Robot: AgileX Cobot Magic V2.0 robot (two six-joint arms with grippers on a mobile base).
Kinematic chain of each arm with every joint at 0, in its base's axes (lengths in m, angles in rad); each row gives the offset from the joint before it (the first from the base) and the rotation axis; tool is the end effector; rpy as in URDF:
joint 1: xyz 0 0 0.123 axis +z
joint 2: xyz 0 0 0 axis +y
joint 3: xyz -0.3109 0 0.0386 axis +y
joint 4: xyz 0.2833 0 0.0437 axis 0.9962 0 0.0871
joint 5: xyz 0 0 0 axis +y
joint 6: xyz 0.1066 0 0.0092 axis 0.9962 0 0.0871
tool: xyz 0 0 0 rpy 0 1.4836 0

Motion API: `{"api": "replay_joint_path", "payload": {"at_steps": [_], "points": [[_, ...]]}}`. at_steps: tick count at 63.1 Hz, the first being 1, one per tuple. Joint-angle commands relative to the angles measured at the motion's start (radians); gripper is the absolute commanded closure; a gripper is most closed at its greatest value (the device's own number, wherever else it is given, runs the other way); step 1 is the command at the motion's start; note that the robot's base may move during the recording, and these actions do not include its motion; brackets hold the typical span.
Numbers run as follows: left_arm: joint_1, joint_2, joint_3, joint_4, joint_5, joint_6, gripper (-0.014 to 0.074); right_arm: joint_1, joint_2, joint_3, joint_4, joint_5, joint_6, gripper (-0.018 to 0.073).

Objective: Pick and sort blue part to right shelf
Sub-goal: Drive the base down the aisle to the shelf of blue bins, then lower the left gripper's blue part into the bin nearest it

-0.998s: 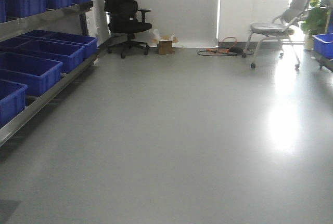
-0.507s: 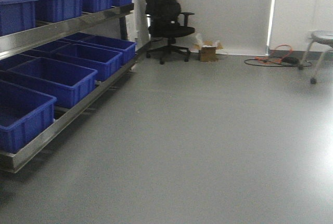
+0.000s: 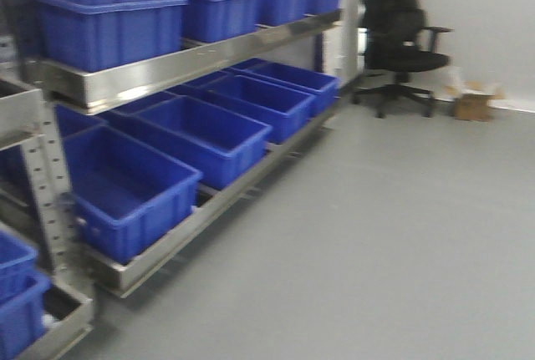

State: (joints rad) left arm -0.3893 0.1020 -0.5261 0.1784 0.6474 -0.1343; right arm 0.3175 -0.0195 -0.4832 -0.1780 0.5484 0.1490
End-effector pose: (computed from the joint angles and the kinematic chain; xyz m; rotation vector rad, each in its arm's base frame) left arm 0.0417 -0.0047 0.3357 0.2574 1.6826 -0.1933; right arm 0.0240 -0.0025 0.3354 -0.1703 1.5156 0.1806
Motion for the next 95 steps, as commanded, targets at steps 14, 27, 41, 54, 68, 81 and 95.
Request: {"api": "replay_joint_path", "payload": {"at_steps": [14, 27, 41, 54, 68, 81, 95], "points": [[-0.004, 0.014, -0.027, 0.001, -0.088, -0.001, 0.0346, 0.000, 0.007, -0.026, -0.014, -0.095, -0.008, 0.0400], [-0.004, 0.014, -0.027, 0.001, -0.088, -0.001, 0.0346, 0.000, 0.007, -0.026, -0.014, -0.095, -0.008, 0.0400], [-0.004, 0.014, -0.027, 0.001, -0.088, -0.001, 0.0346, 0.000, 0.007, -0.026, -0.014, -0.095, -0.008, 0.0400], [-0.001, 0.014, -0.027, 0.001, -0.088, -0.001, 0.0346, 0.000, 0.007, -0.026, -0.014, -0.095, -0.008, 0.0400], [0.010, 0.014, -0.027, 0.001, -0.088, -0.001, 0.0346, 0.003, 0.007, -0.026, -0.014, -0.095, -0.008, 0.0400], [0.034, 0.014, -0.027, 0.001, -0.088, -0.001, 0.0346, 0.003, 0.007, -0.026, -0.014, -0.095, -0.008, 0.0400], [0.074, 0.014, -0.027, 0.001, -0.088, -0.001, 0.0346, 0.003, 0.007, -0.026, -0.014, -0.095, -0.008, 0.0400]]}}
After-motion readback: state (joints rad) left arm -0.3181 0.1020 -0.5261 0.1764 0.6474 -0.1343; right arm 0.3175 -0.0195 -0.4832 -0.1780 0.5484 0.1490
